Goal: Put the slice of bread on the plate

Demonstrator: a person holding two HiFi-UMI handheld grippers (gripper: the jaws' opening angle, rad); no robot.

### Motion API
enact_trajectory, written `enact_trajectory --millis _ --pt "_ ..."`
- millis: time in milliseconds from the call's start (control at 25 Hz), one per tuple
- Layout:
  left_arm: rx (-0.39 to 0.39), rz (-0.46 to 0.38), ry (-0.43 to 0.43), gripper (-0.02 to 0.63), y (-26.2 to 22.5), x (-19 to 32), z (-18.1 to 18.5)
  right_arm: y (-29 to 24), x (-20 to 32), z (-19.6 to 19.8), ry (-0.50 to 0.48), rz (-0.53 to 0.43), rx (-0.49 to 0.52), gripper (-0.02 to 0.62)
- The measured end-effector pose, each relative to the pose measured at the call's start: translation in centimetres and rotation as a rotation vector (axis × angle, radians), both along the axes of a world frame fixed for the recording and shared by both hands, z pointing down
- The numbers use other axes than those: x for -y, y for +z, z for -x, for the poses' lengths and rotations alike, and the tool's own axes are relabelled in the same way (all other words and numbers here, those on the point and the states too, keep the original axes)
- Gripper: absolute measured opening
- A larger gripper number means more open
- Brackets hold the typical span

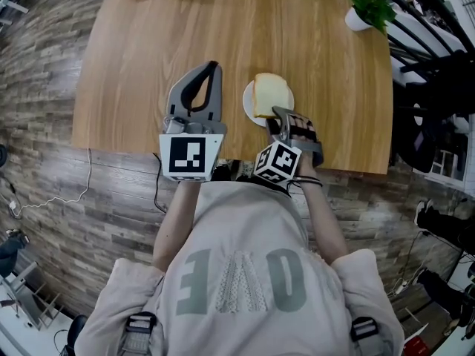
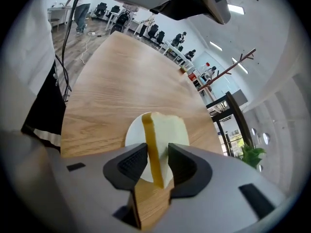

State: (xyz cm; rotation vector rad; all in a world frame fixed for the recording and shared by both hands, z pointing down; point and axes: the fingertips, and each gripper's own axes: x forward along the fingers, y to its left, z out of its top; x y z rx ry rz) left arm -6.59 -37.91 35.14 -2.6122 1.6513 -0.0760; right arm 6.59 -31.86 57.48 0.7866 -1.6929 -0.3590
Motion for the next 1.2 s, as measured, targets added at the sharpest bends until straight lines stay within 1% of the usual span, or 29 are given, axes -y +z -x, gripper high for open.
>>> enact_trajectory --millis 120,200,240,280,320,480,680,800,880,960,1000,1040,1080,1120,1200 --pt "0.001 -0.007 -0.006 0.008 -0.2 -0.2 0.2 0.7 -0.5 0.1 -0.005 0.037 0.007 0.150" --pt "-0.008 0.002 -0.019 0.008 -0.3 -0.2 0.5 0.9 -0.7 0.4 0.003 0.067 0.041 0.169" --pt "-0.010 0.003 -0.026 0.008 -0.3 -0.2 0.7 1.0 -0.8 0.6 0.013 0.090 0.072 0.225" --pt "-0.007 0.002 -0.032 0.008 -0.3 -0.2 0.9 1.0 -0.9 0.8 0.023 0.109 0.101 0.256" --pt "-0.003 0.001 -0.036 0.008 -0.3 -0.2 1.1 0.9 -1.0 0.9 0.028 0.122 0.120 0.265" --pt "0.001 0.003 -0.046 0.008 -0.1 -0.5 1.5 -0.1 -1.1 1.3 0.017 0.120 0.146 0.279" --pt "0.004 -0.019 -0.039 0.008 -0.5 -0.5 1.3 -2.4 -0.2 1.4 0.027 0.120 0.199 0.279" --pt "-0.008 -0.028 -0.034 0.008 -1.1 -0.4 1.0 -5.3 1.4 1.2 0.066 0.084 0.268 0.279" --pt "-0.007 -0.038 -0.027 0.008 -1.6 -0.3 0.9 -8.2 2.9 1.0 0.102 0.029 0.340 0.278" --pt "-0.006 -0.048 -0.018 0.008 -2.1 -0.2 0.6 -11.5 4.2 0.8 0.143 -0.039 0.435 0.276" --pt "-0.004 -0.053 -0.013 0.008 -2.3 -0.2 0.3 -13.4 4.8 0.6 0.174 -0.084 0.495 0.272" --pt "-0.002 -0.059 -0.008 0.008 -2.6 -0.2 0.1 -15.5 5.3 0.1 0.219 -0.145 0.564 0.230" --pt "0.001 -0.065 -0.003 0.008 -2.8 -0.2 -0.2 -17.7 5.8 -0.5 0.271 -0.217 0.645 0.061" --pt "0.004 -0.069 0.003 0.008 -3.0 -0.3 -0.4 -20.0 6.1 -1.0 0.313 -0.285 0.737 0.017" --pt "0.002 -0.079 0.017 0.008 -3.6 -0.2 -0.9 -23.6 6.2 -1.8 0.353 -0.377 0.932 0.017"
